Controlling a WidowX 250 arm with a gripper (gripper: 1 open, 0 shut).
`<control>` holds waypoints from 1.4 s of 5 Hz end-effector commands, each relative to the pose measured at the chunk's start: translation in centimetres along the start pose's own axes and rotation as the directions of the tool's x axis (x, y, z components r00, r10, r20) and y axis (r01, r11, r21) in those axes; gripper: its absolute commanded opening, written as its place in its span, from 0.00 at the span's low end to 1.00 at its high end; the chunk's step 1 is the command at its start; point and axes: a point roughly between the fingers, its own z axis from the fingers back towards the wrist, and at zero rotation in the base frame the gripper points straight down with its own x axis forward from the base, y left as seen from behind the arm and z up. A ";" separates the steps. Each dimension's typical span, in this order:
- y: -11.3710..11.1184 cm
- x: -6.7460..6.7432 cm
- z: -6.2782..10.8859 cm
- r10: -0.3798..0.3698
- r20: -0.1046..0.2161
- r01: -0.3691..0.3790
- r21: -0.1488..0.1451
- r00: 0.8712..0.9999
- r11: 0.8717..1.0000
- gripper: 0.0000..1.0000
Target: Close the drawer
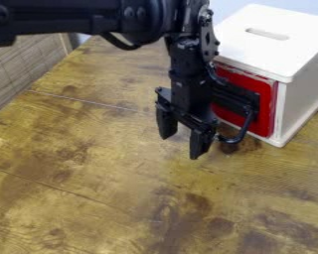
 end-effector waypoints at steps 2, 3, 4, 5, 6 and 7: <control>0.4 4.0 7.3 0.115 0.220 -0.129 0.050 0.969 0.990 1.00; 0.5 3.7 8.3 0.180 0.221 -0.195 0.048 0.959 0.980 1.00; 0.4 3.5 7.5 0.174 0.226 -0.187 0.041 0.958 0.981 1.00; 0.3 3.3 6.6 0.166 0.234 -0.179 0.033 0.958 0.983 1.00; 0.2 3.3 8.2 0.147 0.242 -0.157 0.025 0.959 0.987 1.00; 0.1 3.4 9.9 0.126 0.252 -0.135 0.018 0.959 0.991 1.00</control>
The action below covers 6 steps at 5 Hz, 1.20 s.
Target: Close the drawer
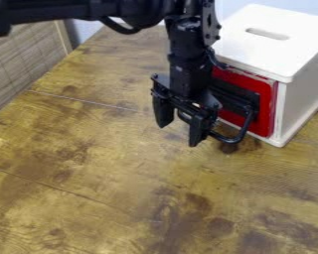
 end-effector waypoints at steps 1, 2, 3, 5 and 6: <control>-0.7 3.1 9.4 0.004 0.273 -0.002 -0.008 0.962 1.000 1.00; 0.6 3.0 9.9 0.072 0.253 -0.069 -0.024 0.965 0.997 1.00; 1.8 2.3 9.7 0.131 0.229 -0.131 -0.014 0.965 0.991 1.00; 2.1 2.4 8.4 0.110 0.183 -0.111 -0.007 0.977 0.994 1.00; 2.2 2.5 7.7 0.099 0.160 -0.099 -0.005 0.982 0.995 1.00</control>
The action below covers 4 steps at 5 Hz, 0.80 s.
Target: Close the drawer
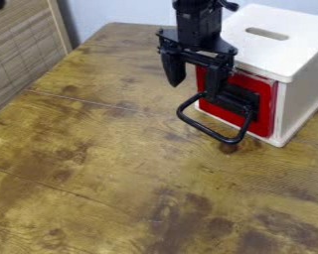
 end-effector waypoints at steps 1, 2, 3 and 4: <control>2.3 0.7 4.4 0.016 0.098 -0.019 0.031 0.995 0.999 1.00; 3.6 0.2 5.0 0.015 0.122 -0.022 0.055 0.992 0.998 1.00; 4.5 -0.1 5.9 0.008 0.139 -0.018 0.077 0.990 0.997 1.00; 4.9 -0.4 6.4 0.011 0.153 -0.026 0.096 0.988 0.995 1.00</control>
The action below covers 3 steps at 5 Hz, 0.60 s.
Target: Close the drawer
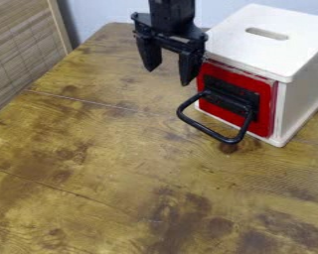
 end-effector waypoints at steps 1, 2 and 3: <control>1.8 -0.4 4.7 0.026 0.129 -0.035 0.066 0.991 0.997 1.00; 3.0 -1.9 4.3 0.070 0.134 -0.083 0.096 0.988 0.992 1.00; 4.5 -3.4 3.8 0.121 0.146 -0.139 0.121 0.982 0.983 1.00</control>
